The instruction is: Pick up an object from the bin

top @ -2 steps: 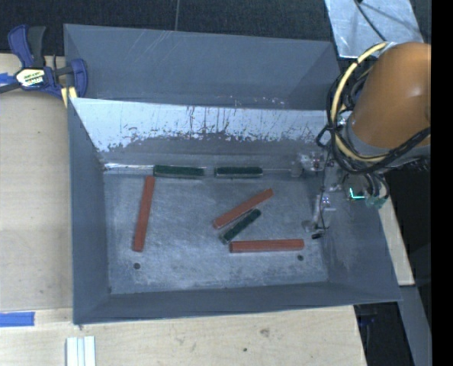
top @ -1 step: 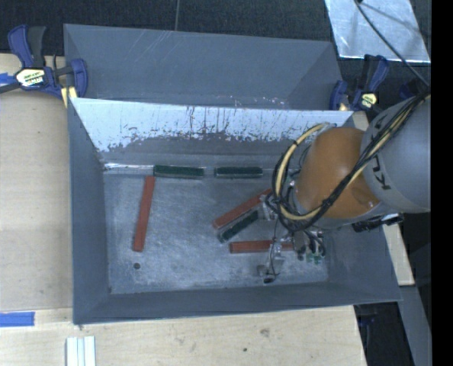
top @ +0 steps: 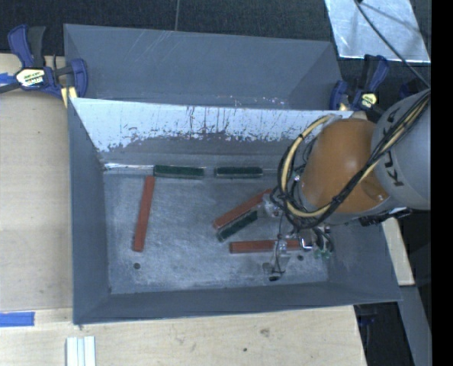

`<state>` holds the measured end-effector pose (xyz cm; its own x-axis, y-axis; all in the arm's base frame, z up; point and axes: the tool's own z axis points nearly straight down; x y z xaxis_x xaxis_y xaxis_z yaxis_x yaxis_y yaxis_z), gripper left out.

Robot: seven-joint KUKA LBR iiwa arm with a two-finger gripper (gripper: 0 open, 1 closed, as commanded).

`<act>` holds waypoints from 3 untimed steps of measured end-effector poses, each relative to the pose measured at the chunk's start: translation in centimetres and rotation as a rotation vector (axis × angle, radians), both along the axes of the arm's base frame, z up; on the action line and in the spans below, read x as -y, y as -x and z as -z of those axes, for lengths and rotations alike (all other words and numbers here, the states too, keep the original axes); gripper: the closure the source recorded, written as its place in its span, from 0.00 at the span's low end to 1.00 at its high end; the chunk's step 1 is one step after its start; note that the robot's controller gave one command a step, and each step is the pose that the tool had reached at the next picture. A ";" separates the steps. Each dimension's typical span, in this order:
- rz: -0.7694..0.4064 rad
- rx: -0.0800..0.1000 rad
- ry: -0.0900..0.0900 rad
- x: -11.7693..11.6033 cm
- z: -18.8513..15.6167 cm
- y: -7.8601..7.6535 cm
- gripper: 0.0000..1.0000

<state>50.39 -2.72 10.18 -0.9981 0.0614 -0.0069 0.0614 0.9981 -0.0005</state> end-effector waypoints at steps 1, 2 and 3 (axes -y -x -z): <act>0.068 -0.008 -0.002 0.2 0.2 0.7 0.00; 0.153 -0.011 -0.002 1.2 3.3 0.4 0.00; 0.150 -0.011 -0.001 1.2 3.3 0.4 0.00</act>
Offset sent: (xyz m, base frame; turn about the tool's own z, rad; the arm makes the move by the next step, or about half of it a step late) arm -0.0077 -0.0014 -0.0018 0.0684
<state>49.95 -3.97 6.89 -0.9776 0.2103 0.0041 0.2103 0.9776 -0.0007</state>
